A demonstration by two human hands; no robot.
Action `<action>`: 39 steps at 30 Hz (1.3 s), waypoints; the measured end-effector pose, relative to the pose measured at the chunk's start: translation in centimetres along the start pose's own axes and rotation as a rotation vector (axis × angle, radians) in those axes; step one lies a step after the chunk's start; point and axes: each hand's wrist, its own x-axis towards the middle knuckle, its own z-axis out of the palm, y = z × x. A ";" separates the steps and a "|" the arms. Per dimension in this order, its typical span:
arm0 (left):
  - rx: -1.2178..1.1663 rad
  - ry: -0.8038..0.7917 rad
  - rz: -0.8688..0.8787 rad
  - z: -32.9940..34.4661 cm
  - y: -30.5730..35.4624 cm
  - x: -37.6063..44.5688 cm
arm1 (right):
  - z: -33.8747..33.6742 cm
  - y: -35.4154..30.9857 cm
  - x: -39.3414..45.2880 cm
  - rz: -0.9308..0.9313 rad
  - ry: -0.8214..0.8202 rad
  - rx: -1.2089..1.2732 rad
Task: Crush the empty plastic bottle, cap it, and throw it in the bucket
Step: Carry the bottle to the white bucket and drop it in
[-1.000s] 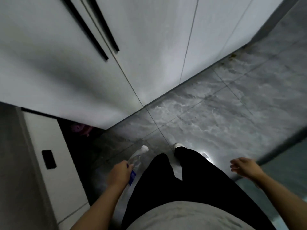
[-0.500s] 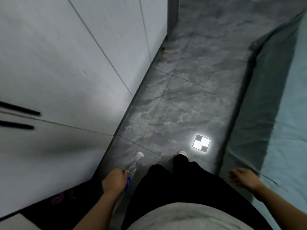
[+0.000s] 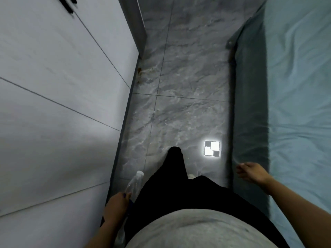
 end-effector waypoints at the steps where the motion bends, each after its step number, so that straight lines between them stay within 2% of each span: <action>1: 0.023 -0.009 0.010 -0.9 0.8 1.0 | -0.1 -0.4 0.5 0.010 0.011 0.022; 9: 0.167 0.022 0.148 -9.6 10.3 8.8 | -1.4 -1.6 2.5 0.158 0.132 0.120; 15: 0.207 0.089 0.333 -16.0 21.6 14.0 | -3.5 -3.7 3.9 0.182 0.184 0.033; 17: 0.237 0.109 0.373 -17.4 25.3 15.5 | -4.3 -5.5 5.2 0.169 0.149 0.001; 19: 0.246 0.108 0.368 -18.5 28.6 16.6 | -5.8 -7.9 7.4 0.145 0.136 -0.034; 24: 0.189 0.072 0.277 -20.0 34.2 18.3 | -11.0 -17.6 13.6 0.188 0.187 0.185; 29: 0.131 0.012 0.166 -22.3 37.4 20.0 | -15.3 -28.2 18.0 0.069 0.190 0.241; 34: 0.094 -0.031 0.061 -25.7 41.9 23.3 | -17.2 -35.8 22.9 0.048 0.171 0.244; 39: 0.103 -0.030 0.106 -30.9 49.4 28.1 | -18.2 -40.4 26.7 0.115 0.169 0.276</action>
